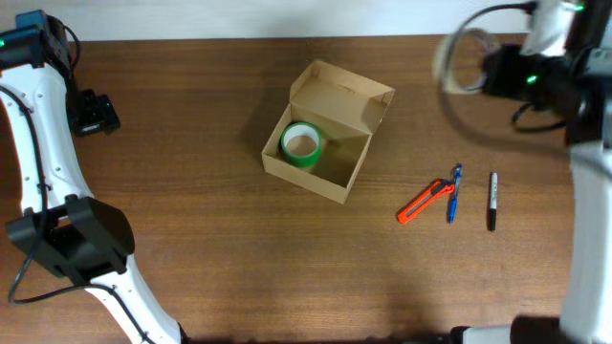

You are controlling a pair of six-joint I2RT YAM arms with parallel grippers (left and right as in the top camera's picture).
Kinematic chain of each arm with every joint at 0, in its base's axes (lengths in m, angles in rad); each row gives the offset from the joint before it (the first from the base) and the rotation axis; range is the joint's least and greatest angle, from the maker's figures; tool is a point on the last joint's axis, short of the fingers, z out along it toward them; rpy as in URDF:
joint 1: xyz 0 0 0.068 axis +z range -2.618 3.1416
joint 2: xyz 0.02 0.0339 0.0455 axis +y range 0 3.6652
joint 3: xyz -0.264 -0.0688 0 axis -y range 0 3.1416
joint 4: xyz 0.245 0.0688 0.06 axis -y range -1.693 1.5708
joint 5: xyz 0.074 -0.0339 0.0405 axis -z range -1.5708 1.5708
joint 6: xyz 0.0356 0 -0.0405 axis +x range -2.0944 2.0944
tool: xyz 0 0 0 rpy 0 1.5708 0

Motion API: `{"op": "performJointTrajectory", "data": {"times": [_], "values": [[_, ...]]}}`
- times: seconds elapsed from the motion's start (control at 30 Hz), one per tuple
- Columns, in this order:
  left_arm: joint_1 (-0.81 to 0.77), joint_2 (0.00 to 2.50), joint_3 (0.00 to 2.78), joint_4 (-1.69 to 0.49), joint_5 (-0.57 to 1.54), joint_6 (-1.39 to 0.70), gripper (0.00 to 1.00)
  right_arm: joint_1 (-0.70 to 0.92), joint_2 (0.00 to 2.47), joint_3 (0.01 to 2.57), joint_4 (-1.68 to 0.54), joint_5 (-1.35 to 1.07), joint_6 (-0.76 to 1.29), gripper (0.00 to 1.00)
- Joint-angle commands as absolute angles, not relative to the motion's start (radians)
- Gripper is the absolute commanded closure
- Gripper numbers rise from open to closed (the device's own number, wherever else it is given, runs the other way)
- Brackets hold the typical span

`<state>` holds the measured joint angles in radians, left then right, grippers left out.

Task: Pack container
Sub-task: 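Carry the white tape with the right gripper and lower into box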

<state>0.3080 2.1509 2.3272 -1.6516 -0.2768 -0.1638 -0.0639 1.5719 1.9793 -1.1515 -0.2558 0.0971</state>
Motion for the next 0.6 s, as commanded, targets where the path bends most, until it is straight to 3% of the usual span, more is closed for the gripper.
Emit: {"op": "performJointTrajectory", "data": {"times": [0.0, 0.23, 0.57], "values": [[0.313, 2.150, 2.323, -1.650, -0.273, -0.155, 0.00, 0.111, 1.577, 1.998, -1.222, -0.146, -0.026, 0.96], [0.313, 2.150, 2.323, -1.650, -0.273, -0.155, 0.00, 0.352, 1.728, 1.997, -1.244, 0.037, -0.024, 0.96], [0.313, 2.150, 2.323, -1.650, -0.273, -0.155, 0.00, 0.429, 2.041, 1.997, -1.110, 0.035, -0.018, 0.96]]}}
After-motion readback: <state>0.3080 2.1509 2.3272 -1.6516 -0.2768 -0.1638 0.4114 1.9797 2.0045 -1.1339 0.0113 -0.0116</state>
